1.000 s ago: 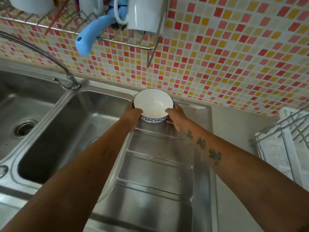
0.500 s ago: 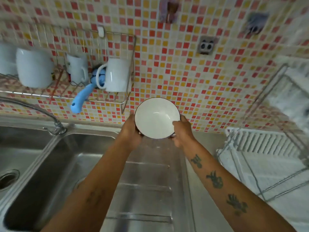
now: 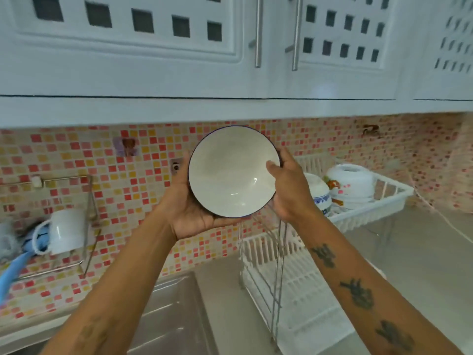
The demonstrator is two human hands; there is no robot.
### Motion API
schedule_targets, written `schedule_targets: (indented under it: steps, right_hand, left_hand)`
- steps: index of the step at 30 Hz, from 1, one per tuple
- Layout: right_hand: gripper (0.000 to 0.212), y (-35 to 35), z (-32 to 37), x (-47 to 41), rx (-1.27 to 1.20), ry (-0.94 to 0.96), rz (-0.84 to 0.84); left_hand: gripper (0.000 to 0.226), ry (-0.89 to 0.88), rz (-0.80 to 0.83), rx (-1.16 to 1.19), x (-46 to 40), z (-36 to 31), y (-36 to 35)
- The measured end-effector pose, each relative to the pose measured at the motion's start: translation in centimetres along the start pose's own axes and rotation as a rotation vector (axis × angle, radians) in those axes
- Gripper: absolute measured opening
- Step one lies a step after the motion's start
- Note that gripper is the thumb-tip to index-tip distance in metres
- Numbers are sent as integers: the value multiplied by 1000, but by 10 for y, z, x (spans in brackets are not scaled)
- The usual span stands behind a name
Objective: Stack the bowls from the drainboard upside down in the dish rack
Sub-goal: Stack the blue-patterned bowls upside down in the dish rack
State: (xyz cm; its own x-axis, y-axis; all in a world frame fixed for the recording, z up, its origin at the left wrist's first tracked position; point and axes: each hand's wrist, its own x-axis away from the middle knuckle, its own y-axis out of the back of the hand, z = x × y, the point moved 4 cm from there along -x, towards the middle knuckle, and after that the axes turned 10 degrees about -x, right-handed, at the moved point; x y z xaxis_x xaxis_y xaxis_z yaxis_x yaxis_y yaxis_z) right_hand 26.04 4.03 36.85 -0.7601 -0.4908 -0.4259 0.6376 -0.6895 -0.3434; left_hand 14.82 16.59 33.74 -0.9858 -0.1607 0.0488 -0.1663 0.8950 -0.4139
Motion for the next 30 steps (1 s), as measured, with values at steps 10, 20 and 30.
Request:
schedule_targets:
  steps: [10, 20, 30]
  right_hand:
    - [43, 110, 66, -41, 259, 21, 139]
    - [57, 167, 40, -95, 431, -184, 187]
    - [59, 180, -12, -121, 393, -178, 223]
  left_hand:
    - [55, -203, -225, -270, -72, 5, -85]
    - [83, -609, -664, -1019, -132, 25, -128]
    - [105, -620, -876, -1195, -162, 54, -122]
